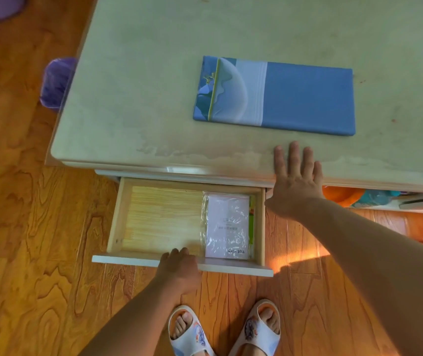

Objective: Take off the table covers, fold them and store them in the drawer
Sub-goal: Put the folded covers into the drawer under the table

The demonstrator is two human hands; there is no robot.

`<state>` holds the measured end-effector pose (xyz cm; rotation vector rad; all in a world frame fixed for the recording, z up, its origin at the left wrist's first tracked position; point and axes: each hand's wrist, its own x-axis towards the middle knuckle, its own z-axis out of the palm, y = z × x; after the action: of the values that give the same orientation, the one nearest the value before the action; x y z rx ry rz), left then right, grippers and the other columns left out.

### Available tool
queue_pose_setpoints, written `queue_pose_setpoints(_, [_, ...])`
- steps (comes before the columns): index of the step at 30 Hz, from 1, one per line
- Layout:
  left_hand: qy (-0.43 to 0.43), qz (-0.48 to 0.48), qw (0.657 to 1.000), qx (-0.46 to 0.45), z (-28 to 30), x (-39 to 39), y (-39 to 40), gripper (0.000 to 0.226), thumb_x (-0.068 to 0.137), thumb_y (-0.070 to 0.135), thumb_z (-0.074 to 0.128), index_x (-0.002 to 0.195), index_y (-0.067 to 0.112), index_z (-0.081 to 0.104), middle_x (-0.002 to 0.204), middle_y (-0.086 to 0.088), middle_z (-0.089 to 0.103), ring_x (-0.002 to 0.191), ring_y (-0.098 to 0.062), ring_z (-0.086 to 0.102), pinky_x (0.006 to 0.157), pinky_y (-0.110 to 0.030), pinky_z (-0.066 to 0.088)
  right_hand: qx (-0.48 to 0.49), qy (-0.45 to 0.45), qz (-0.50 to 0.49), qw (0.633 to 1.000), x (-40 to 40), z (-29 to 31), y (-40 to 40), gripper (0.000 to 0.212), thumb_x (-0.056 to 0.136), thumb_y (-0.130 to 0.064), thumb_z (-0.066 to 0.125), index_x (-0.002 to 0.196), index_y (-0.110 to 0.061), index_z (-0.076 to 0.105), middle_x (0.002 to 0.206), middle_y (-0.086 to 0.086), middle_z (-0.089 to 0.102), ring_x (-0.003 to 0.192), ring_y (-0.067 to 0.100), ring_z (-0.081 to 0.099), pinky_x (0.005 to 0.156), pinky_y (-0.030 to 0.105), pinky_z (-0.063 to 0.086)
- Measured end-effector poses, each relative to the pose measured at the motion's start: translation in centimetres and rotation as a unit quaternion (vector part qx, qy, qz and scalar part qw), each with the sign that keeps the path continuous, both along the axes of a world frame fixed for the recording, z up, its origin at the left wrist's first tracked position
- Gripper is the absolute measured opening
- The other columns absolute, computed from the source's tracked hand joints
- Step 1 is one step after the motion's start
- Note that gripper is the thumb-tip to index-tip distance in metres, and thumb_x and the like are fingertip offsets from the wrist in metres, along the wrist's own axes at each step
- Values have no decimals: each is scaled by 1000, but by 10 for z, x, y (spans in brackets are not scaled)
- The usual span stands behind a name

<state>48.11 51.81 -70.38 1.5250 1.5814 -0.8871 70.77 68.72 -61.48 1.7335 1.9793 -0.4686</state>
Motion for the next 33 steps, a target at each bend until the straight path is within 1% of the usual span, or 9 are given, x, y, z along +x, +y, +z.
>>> queue_pose_setpoints(6, [-59,93,993,32,59,-2,13,49,101,30,44,149,18,43,144,-8,49,130,-28,47,106,-41,43,-95,-14,-2,995,-1,30,15,113,89,-53,60,154,-24,-28,158,11,-38,148,39,-27,124,54,-2])
queue_pose_setpoints(11, [-111,172,975,80,168,-9,56,39,103,25,44,141,21,53,142,-2,58,119,-22,60,99,-33,49,-184,127,-71,972,-4,117,24,56,101,-25,53,151,-5,38,157,19,35,143,33,36,114,35,33])
queue_pose_setpoints(14, [-120,158,976,93,228,15,87,37,102,29,46,137,22,58,143,-3,58,125,-23,58,101,-30,46,-136,197,-96,966,25,165,-16,50,101,-23,52,148,-10,44,153,15,43,139,30,43,110,30,34])
queue_pose_setpoints(18, [-202,164,958,120,287,86,137,30,95,31,52,112,16,72,114,-7,72,102,-27,66,90,-35,52,-89,251,-223,938,109,192,-51,39,93,-19,59,132,-18,62,133,8,62,124,27,56,93,26,42])
queue_pose_setpoints(20, [-238,186,943,138,296,142,166,22,96,27,55,105,16,73,105,-6,73,98,-29,68,87,-37,54,-52,245,-311,917,177,190,-41,36,89,-15,58,124,-21,67,124,5,66,118,26,60,87,25,43])
queue_pose_setpoints(23, [-281,235,919,143,280,232,204,16,91,25,58,90,18,72,92,-5,74,88,-29,71,81,-40,56,16,247,-409,878,277,169,-5,37,90,-12,57,126,-13,66,128,10,66,120,29,60,95,30,45])
queue_pose_setpoints(27, [-307,337,888,54,241,363,242,16,98,14,59,85,17,68,87,-7,72,69,-24,65,58,-25,44,49,347,-563,748,397,134,50,35,94,-12,56,128,-11,60,113,9,66,100,24,61,94,39,51])
queue_pose_setpoints(31, [-323,397,859,-2,215,476,290,16,99,15,56,90,16,70,89,-6,71,76,-23,67,69,-31,48,148,391,-701,578,515,119,115,20,92,-11,55,108,1,59,85,12,56,71,24,56,67,36,47])
queue_pose_setpoints(33, [-335,433,837,-11,209,525,320,14,98,17,57,89,14,68,88,-8,69,77,-24,64,69,-33,46,152,409,-769,467,562,118,151,13,95,-18,60,100,-6,58,91,13,53,76,23,55,75,36,51])
